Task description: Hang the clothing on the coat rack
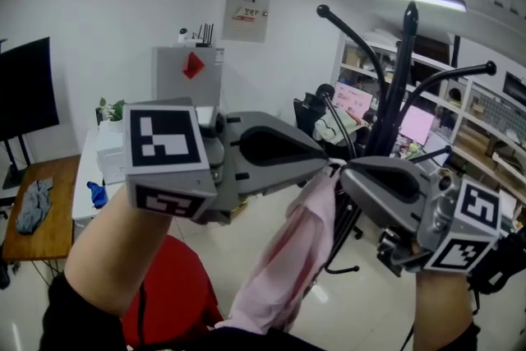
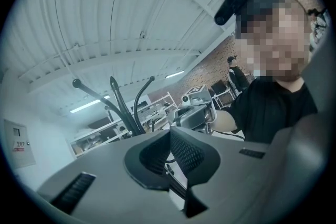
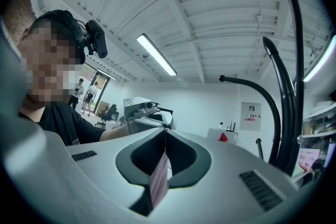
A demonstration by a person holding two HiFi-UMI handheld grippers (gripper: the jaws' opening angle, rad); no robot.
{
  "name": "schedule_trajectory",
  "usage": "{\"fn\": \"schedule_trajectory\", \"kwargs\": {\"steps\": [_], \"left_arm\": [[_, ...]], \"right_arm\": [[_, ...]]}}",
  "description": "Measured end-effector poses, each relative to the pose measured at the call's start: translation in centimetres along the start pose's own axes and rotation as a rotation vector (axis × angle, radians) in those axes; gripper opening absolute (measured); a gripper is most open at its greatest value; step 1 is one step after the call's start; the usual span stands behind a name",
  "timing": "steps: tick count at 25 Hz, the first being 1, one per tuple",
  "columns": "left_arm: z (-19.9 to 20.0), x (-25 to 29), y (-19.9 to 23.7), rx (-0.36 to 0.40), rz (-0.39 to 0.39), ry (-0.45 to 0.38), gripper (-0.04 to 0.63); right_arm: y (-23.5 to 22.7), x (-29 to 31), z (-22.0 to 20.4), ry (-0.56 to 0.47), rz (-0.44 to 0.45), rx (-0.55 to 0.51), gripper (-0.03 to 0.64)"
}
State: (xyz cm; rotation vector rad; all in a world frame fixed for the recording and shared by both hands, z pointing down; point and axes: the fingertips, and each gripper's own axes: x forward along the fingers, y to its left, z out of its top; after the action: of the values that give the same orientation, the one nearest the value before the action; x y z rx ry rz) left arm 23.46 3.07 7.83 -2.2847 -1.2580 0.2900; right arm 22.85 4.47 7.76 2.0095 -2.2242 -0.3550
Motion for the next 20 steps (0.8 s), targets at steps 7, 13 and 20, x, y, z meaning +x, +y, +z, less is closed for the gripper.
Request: {"fn": "schedule_trajectory", "kwargs": {"steps": [7,13,20], "left_arm": [[-1.4,-1.2,4.7,-0.113,0.106,-0.045,0.000],[-2.3,-2.0,1.1,-0.109,0.011,-0.054,0.000],[-0.6,-1.5,-1.3,-0.058,-0.036,-0.079,0.000]], "right_arm": [[-1.7,-0.2,-1.6,0.034,-0.027,0.030,0.002],[0.8,-0.2,-0.1,0.006,0.018,-0.003,0.002],[1.4,0.2,1.1,-0.011,0.036,-0.053,0.002]]}}
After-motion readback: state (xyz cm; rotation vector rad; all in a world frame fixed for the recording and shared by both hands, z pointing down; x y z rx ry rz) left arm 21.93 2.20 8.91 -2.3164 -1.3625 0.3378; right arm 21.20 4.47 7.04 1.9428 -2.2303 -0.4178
